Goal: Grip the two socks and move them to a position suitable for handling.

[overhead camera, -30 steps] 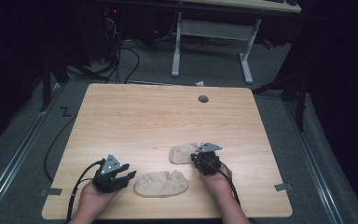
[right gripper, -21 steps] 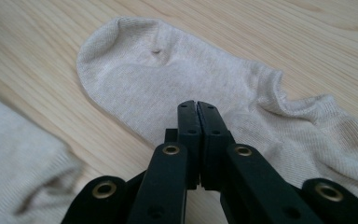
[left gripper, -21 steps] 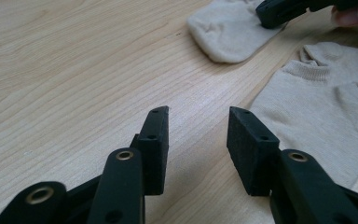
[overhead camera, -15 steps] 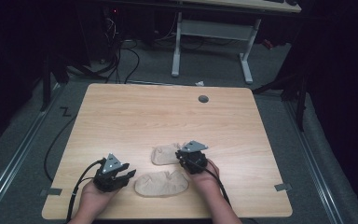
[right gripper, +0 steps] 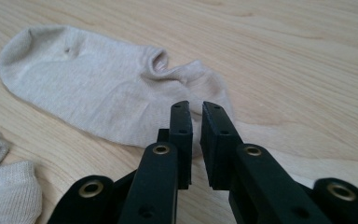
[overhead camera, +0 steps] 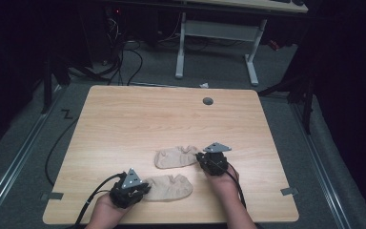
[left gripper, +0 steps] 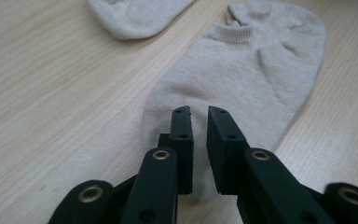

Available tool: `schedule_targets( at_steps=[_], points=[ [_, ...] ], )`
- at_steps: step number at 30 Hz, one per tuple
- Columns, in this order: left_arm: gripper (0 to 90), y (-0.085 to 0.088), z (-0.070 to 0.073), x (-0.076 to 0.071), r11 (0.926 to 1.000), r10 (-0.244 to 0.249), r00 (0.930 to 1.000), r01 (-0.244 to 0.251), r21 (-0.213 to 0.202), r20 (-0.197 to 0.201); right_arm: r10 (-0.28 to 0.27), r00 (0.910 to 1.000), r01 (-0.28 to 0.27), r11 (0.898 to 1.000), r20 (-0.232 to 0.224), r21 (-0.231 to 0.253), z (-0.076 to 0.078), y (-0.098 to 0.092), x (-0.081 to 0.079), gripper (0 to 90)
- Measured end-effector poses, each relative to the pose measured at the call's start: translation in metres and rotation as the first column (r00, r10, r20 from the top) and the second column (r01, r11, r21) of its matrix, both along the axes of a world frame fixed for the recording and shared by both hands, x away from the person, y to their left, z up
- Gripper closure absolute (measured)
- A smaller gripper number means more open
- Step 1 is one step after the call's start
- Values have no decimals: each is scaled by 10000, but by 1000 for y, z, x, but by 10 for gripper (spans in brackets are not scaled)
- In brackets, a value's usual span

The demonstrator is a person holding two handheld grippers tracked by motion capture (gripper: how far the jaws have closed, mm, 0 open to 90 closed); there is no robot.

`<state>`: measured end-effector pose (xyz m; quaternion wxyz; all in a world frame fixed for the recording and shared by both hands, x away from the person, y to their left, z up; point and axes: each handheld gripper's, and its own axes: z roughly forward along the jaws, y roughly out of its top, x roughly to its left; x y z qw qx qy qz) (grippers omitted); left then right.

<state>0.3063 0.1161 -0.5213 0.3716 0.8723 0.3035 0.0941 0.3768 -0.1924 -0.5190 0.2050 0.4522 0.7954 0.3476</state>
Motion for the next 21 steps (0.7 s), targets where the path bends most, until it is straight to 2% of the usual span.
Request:
schedule_targets(
  at_steps=[3, 8, 12, 13, 16, 18, 21],
  points=[
    [794, -8, -3, 1, 10000, -79, 9999, 80, -25, 66, 180, 9996, -185, 9995, -204, -255, -5, 7, 3, 831],
    [768, -12, -3, 2, 9999, -93, 9998, 94, -47, 184, 527, 9985, -533, 9977, -139, -423, -8, 22, 2, 832],
    [715, -6, 5, 2, 9991, -11, 9990, 29, -415, 438, 581, 9983, -584, 9971, -91, -481, -7, 27, 1, 823],
    [702, -3, 8, 3, 9988, 86, 9984, -58, -487, 558, 576, 9983, -573, 9971, 43, -499, -5, 26, 0, 812],
    [649, 5, 12, 12, 9956, 643, 9952, -589, -727, 741, 249, 9987, -243, 9996, 445, -146, 4, 18, -2, 781],
    [630, 10, 11, 19, 9910, 1092, 9921, -1039, -840, 615, 36, 9987, -38, 10000, 513, 22, 6, 13, -1, 753],
    [588, 11, 9, 28, 9866, 1493, 9858, -1434, -774, 768, -266, 9984, 259, 9996, 490, 147, 5, 7, 2, 719]
  ],
)
